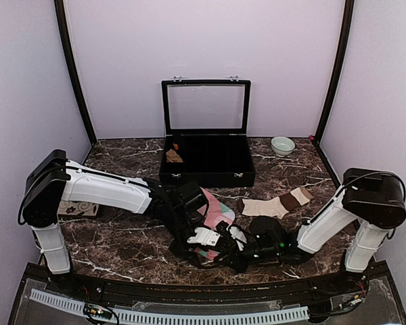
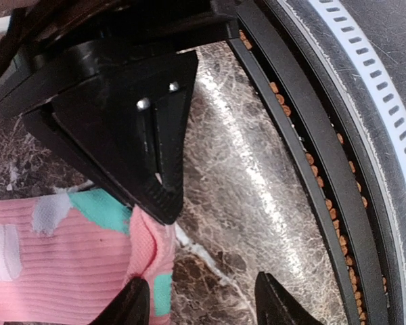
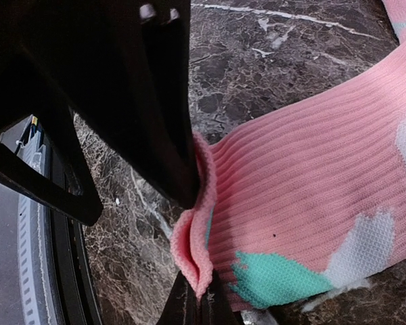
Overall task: Roll the socks
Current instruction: Roll the sock at the center of the board.
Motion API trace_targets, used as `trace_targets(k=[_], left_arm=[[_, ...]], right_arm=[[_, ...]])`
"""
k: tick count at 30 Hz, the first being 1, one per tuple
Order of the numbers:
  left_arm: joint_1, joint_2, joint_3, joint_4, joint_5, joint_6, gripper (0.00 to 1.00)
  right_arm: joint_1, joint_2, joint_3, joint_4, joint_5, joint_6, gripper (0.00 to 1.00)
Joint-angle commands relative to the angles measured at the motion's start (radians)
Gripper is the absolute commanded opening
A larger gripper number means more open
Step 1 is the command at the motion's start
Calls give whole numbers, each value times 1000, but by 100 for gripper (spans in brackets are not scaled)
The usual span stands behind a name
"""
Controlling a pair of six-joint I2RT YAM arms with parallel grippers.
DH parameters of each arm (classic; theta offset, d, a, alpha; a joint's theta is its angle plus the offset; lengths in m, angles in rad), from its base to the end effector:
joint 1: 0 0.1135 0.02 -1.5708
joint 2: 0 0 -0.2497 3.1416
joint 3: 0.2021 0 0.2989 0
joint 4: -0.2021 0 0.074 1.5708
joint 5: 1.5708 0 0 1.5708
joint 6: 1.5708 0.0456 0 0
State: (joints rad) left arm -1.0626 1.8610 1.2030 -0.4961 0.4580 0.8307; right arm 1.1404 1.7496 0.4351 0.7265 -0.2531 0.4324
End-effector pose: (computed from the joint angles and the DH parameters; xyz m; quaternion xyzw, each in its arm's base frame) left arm 0.1801 -0.3648 0.1161 0.8006 0.5187 -0.2439 0.1744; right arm 0.1127 0.2728 0.0256 -0.3590 0.7997 0.4099 0.2519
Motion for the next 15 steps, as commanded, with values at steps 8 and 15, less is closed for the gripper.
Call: trace_targets(k=[8,15], left_arm=[[35,54,11,-11,-18,-8,55],[73,87,14,-7,7,-28,49]], right_arm=[[-10,71,-37,-192,-9,19,0],[-11,76,-48,-156,-14,41,2]])
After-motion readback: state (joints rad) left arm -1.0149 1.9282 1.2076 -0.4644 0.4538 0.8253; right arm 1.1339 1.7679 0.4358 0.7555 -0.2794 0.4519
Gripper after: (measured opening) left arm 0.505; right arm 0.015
